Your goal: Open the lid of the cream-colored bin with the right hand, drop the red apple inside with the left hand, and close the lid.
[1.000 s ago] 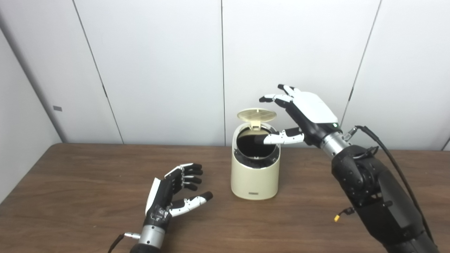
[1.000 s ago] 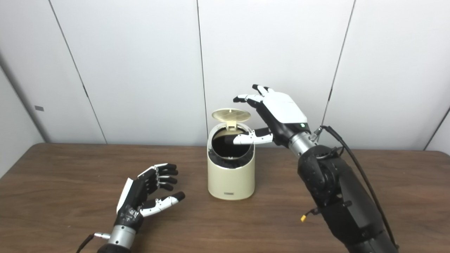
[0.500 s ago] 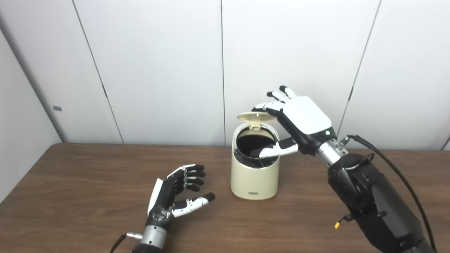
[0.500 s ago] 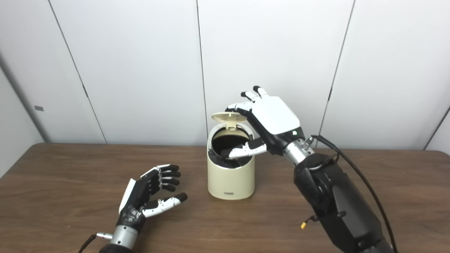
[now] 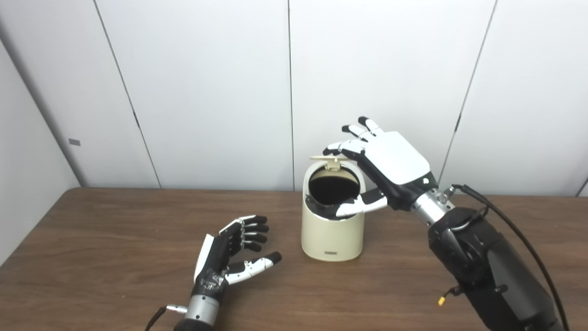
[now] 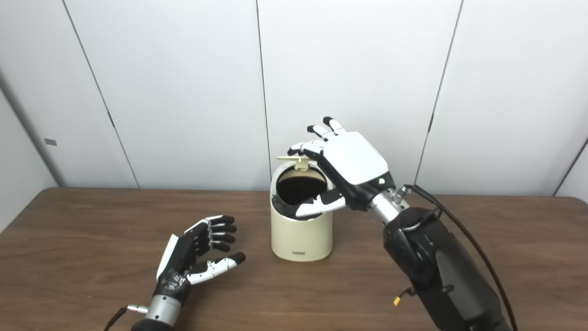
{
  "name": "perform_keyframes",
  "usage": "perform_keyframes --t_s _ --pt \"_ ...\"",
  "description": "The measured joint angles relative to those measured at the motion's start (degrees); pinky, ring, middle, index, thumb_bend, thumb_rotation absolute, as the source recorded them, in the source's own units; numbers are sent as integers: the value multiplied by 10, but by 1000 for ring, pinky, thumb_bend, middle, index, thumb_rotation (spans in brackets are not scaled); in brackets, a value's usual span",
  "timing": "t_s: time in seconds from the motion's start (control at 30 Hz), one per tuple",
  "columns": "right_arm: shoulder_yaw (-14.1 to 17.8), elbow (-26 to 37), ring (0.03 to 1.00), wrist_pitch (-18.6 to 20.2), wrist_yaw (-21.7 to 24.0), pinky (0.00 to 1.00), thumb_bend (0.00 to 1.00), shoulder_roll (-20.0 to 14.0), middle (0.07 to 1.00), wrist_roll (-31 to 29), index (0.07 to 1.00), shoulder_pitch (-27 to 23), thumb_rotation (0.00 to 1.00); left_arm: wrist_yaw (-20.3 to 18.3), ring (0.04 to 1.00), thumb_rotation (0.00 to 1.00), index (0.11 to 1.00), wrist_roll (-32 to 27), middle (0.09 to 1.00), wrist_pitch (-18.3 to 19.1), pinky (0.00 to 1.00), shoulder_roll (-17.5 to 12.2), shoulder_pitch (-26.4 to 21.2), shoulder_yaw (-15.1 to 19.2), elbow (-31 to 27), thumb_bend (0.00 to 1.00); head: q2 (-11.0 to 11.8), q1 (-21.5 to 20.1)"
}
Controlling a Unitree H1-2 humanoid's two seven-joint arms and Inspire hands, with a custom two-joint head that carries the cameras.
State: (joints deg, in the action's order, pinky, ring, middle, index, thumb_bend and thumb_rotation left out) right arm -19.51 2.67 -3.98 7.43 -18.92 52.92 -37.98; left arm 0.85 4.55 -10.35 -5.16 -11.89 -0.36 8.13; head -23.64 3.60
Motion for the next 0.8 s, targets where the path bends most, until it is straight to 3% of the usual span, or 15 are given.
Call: perform_keyframes --t_s 0.27,0.8 --pt "-1 7 887 -13 -4 957 690 0 713 6 738 15 720 1 628 142 720 3 685 2 570 0 0 0 -5 781 -4 2" --pt "0 16 892 -31 -3 1000 672 1 717 14 742 45 692 2 625 157 717 3 684 4 565 0 0 2 -6 790 -11 0"
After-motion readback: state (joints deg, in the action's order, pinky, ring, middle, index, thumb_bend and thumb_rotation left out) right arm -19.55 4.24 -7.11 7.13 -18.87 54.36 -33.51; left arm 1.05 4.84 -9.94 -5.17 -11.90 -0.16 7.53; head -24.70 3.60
